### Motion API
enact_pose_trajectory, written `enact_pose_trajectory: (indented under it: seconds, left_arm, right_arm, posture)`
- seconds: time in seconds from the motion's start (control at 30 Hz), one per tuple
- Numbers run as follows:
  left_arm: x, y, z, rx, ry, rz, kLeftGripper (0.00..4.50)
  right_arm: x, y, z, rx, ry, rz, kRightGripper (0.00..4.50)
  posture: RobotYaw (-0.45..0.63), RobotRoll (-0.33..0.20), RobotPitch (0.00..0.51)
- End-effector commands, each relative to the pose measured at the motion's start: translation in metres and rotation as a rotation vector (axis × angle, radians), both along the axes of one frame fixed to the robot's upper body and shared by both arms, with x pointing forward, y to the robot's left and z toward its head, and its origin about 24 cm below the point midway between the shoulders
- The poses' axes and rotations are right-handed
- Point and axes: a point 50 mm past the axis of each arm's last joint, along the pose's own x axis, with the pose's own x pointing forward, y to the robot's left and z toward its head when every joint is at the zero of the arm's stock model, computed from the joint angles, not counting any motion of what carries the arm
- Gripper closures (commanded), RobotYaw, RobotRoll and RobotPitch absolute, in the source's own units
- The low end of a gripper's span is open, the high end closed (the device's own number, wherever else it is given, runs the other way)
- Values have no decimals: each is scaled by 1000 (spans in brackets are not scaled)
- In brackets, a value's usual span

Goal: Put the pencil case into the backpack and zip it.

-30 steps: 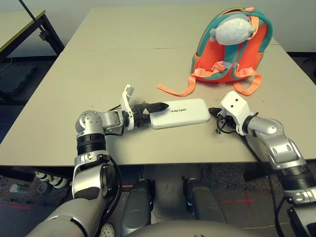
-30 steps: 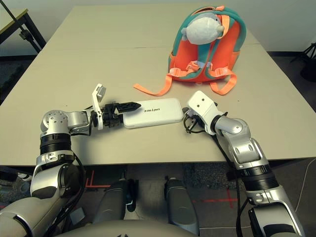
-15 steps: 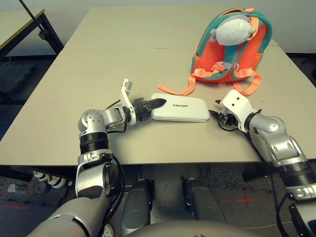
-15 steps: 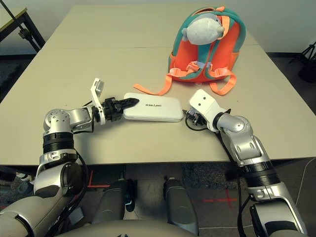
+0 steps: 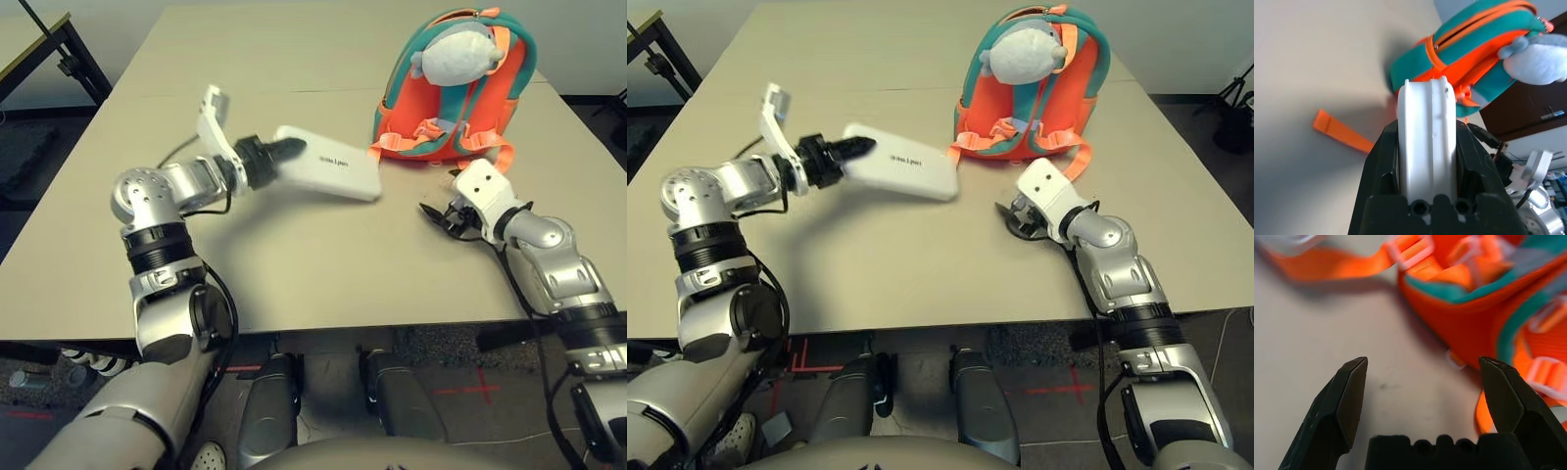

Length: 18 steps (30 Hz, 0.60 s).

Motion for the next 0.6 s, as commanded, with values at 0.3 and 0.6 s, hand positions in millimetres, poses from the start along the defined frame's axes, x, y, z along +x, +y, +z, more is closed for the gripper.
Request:
enact_pose_trajectory:
  seconds: [0.3,0.6]
  left_arm:
    - [0,17,41,35,-144,89,3208]
    - [1,14,37,35,-142,88,3208]
  right_arm:
    - [10,-9,40,394,13,-149,0]
    - [33,3,52,536,8,-159,0]
  posture:
    - [-137,0,132]
    - [-129,0,119]
